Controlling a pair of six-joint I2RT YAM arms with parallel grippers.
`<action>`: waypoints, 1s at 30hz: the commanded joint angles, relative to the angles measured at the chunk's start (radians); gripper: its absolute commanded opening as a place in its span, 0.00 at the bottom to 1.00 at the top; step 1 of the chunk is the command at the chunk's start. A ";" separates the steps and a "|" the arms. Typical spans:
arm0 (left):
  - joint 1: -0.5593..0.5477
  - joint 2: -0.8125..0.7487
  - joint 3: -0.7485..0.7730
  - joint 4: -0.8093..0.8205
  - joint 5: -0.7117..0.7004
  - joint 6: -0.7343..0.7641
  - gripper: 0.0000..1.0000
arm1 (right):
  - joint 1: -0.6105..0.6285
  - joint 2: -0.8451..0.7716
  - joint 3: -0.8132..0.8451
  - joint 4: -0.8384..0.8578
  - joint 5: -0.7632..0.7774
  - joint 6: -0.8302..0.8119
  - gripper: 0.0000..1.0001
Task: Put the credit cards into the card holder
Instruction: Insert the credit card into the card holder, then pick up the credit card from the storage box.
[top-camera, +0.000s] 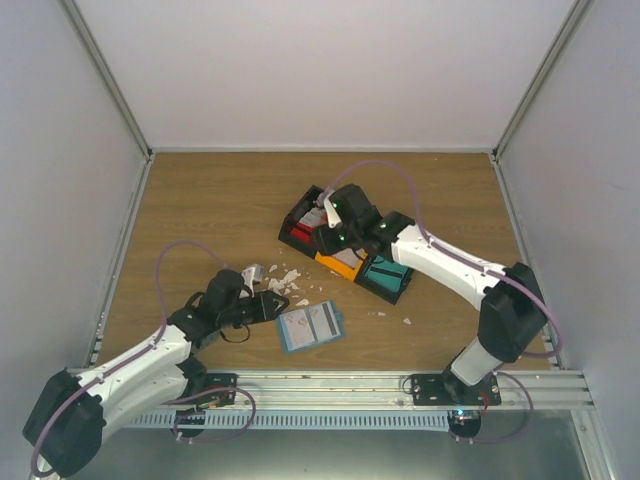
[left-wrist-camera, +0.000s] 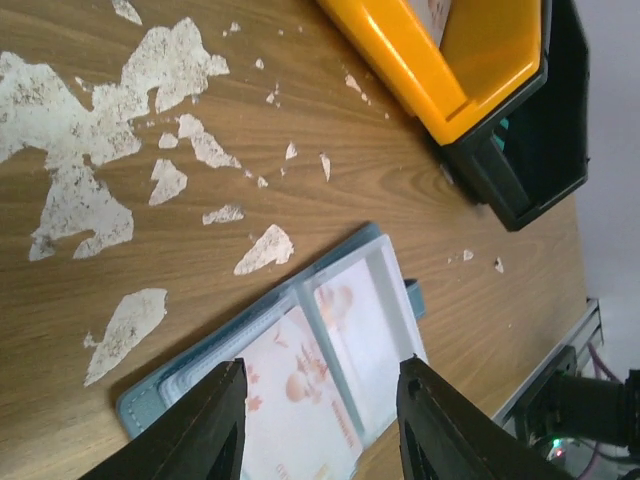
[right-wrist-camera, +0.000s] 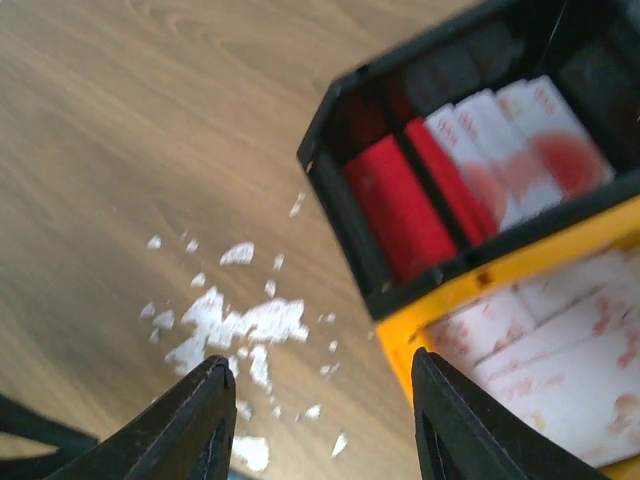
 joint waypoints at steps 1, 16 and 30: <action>0.005 0.016 0.040 0.019 -0.046 0.021 0.46 | -0.020 0.115 0.124 -0.077 0.050 -0.151 0.50; 0.115 0.280 0.182 0.226 -0.033 0.024 0.37 | -0.070 0.638 0.629 -0.255 0.100 -0.387 0.46; 0.162 0.596 0.313 0.387 -0.071 -0.010 0.28 | -0.100 0.835 0.846 -0.384 0.113 -0.569 0.44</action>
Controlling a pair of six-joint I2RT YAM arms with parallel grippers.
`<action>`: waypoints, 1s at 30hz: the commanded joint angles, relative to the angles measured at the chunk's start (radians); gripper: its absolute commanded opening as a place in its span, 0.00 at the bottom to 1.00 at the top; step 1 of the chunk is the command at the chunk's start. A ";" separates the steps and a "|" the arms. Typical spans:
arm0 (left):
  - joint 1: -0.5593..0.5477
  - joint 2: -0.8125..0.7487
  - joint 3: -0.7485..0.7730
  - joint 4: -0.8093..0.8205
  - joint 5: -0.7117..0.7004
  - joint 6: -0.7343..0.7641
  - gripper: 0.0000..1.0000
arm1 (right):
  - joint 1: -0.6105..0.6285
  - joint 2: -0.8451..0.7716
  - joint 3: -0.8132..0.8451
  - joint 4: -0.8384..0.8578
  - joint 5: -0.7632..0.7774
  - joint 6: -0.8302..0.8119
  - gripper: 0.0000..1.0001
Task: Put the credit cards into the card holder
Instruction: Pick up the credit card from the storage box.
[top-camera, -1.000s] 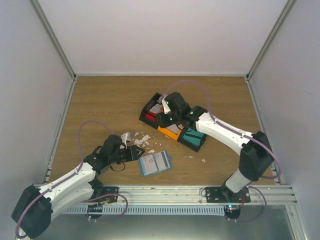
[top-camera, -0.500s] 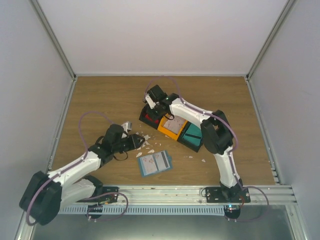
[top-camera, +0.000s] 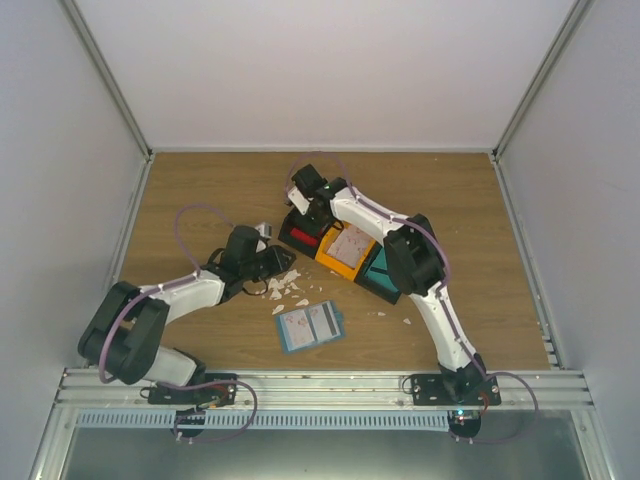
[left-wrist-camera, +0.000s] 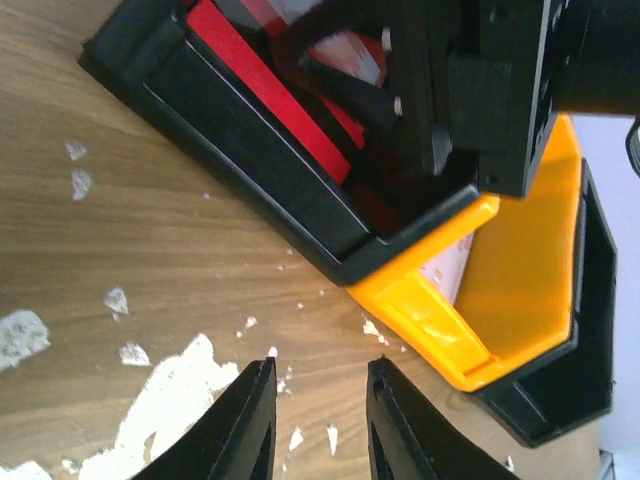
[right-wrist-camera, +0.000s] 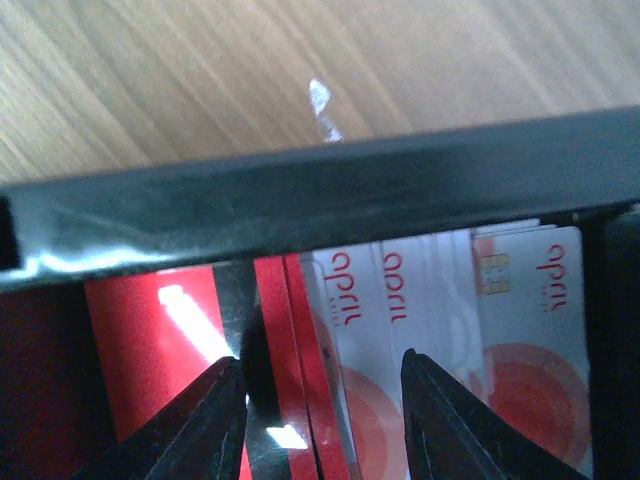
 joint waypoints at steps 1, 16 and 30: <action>0.012 0.023 -0.002 0.132 -0.079 -0.033 0.28 | -0.007 0.052 0.048 -0.066 -0.002 -0.081 0.44; 0.020 0.192 0.001 0.265 -0.029 -0.055 0.19 | -0.011 0.147 0.136 -0.168 -0.105 -0.126 0.44; 0.020 0.304 0.055 0.312 0.027 -0.027 0.13 | -0.026 0.117 0.161 -0.230 -0.299 -0.110 0.28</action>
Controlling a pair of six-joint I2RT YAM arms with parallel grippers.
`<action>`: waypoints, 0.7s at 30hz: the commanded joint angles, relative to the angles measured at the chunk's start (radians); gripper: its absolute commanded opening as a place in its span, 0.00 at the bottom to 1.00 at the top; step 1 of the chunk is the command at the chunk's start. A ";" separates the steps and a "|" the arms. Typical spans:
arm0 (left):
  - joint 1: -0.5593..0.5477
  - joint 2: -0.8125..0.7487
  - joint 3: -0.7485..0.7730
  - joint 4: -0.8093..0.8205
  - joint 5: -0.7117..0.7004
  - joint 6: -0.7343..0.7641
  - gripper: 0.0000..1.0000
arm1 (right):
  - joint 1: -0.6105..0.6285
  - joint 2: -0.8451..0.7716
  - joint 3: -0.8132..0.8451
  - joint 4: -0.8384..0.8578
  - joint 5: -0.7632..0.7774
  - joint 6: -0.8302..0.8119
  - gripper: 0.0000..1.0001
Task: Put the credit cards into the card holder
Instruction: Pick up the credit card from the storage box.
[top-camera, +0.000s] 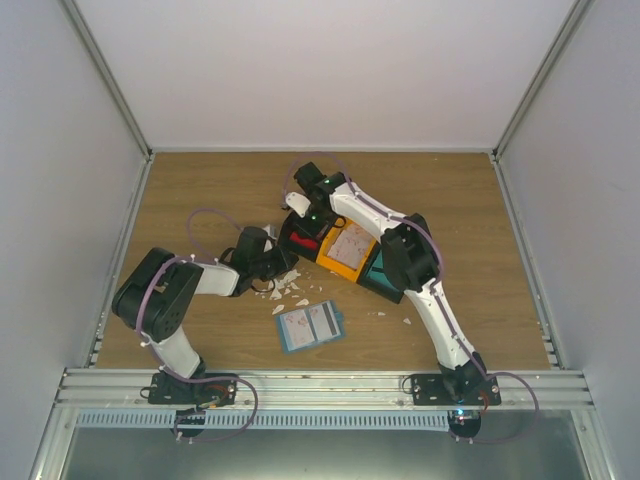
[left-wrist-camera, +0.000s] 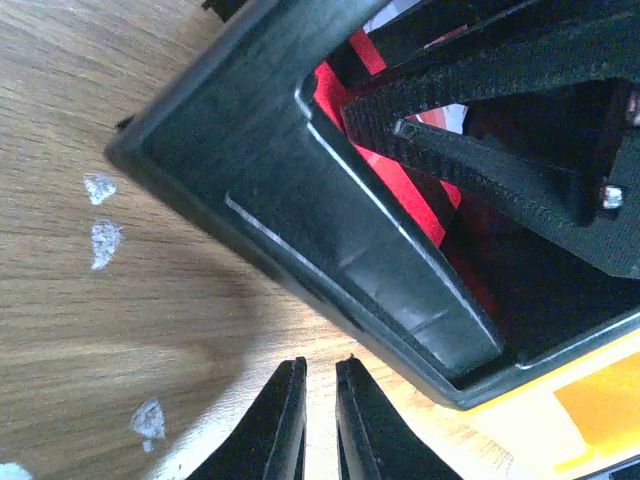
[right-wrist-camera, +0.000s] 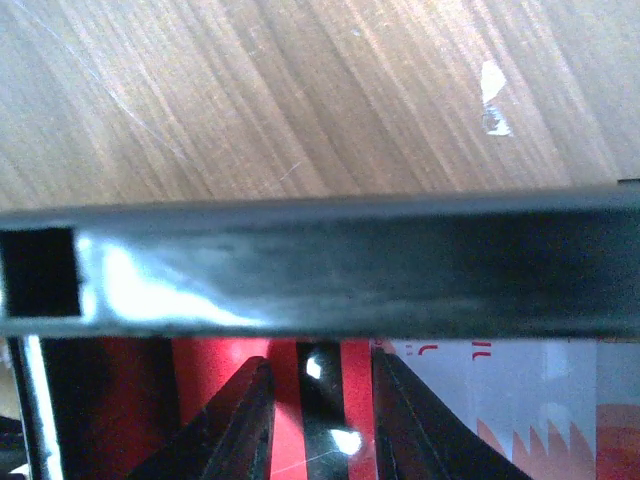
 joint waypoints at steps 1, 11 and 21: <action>0.006 0.021 0.029 0.076 0.029 0.025 0.13 | -0.007 0.018 0.018 -0.064 -0.086 0.009 0.28; 0.005 0.046 0.057 0.067 0.048 0.040 0.13 | -0.006 -0.050 -0.031 -0.063 -0.140 0.011 0.23; 0.006 0.051 0.069 0.058 0.054 0.048 0.13 | -0.008 -0.098 -0.062 -0.050 -0.157 0.024 0.23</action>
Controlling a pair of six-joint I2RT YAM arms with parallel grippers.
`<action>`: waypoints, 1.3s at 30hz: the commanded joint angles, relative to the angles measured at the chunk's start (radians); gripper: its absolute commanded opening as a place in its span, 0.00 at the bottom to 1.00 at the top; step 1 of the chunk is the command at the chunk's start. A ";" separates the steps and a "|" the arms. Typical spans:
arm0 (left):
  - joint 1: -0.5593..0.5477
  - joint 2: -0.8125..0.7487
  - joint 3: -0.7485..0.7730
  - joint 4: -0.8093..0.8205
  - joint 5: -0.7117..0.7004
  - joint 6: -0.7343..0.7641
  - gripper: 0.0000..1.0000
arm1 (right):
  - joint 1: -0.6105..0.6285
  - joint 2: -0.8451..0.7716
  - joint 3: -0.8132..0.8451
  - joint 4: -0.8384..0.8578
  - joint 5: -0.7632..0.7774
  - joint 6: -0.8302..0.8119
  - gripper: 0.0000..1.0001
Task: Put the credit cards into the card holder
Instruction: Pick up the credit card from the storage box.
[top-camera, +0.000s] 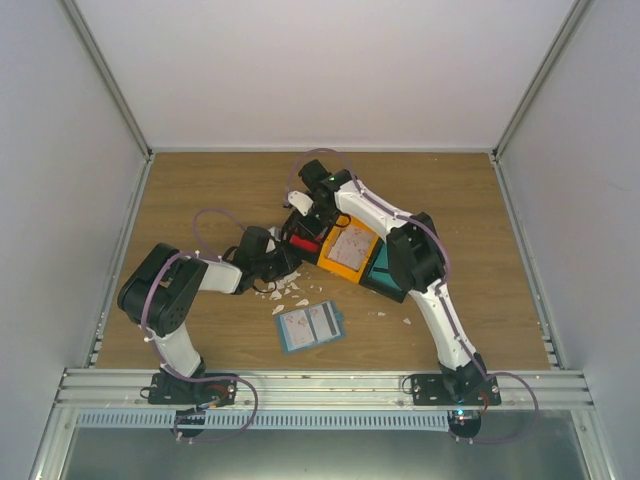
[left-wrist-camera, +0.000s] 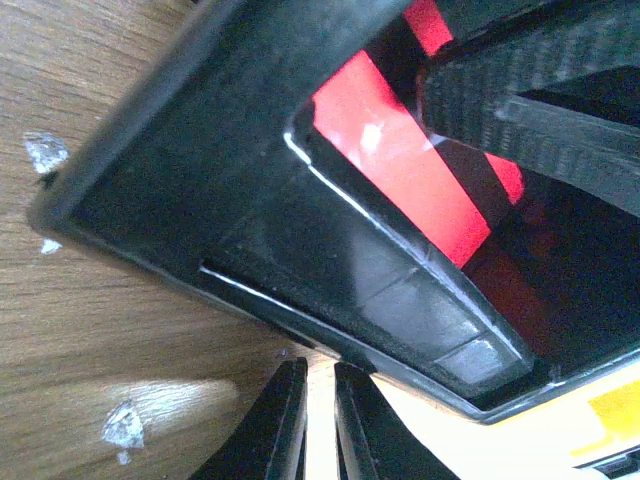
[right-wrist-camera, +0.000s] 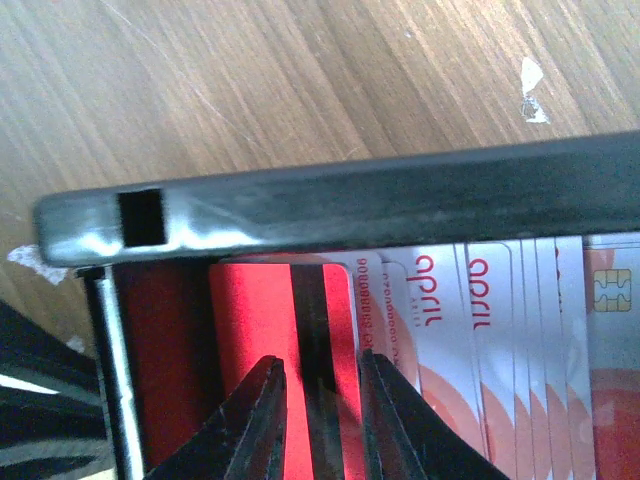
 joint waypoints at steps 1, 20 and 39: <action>0.005 0.004 0.041 0.080 -0.003 0.024 0.13 | 0.008 -0.057 -0.024 -0.035 -0.056 0.019 0.23; 0.006 -0.009 0.047 0.061 -0.013 0.025 0.13 | 0.019 -0.160 -0.174 0.022 -0.084 0.022 0.29; 0.006 -0.039 0.029 0.059 -0.009 0.030 0.13 | 0.055 -0.134 -0.178 0.051 -0.024 0.056 0.31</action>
